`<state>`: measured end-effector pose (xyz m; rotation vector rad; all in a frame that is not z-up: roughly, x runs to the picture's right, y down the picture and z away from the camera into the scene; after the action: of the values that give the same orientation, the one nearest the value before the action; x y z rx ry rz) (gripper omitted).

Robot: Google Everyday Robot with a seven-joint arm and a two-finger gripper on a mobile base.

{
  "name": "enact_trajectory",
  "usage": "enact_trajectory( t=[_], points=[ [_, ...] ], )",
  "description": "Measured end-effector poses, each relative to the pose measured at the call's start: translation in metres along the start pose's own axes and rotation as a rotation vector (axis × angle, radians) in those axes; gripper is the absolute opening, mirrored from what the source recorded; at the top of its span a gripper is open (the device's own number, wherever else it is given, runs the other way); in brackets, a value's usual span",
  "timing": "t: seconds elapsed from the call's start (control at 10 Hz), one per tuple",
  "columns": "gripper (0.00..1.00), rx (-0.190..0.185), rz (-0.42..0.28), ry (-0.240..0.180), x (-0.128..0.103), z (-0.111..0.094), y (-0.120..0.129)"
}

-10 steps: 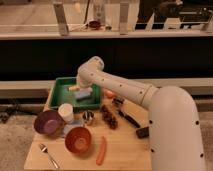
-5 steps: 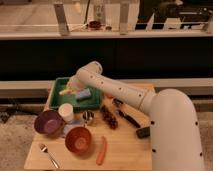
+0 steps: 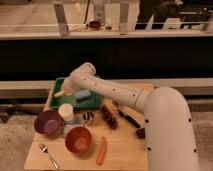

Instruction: Place banana in tray

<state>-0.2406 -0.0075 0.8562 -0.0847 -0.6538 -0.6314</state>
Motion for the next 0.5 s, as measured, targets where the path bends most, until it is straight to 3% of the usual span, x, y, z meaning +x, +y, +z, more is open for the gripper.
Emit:
enact_trajectory(
  t=[0.5],
  points=[
    [0.74, -0.017, -0.018, -0.025, -0.006, 0.012, -0.006]
  ],
)
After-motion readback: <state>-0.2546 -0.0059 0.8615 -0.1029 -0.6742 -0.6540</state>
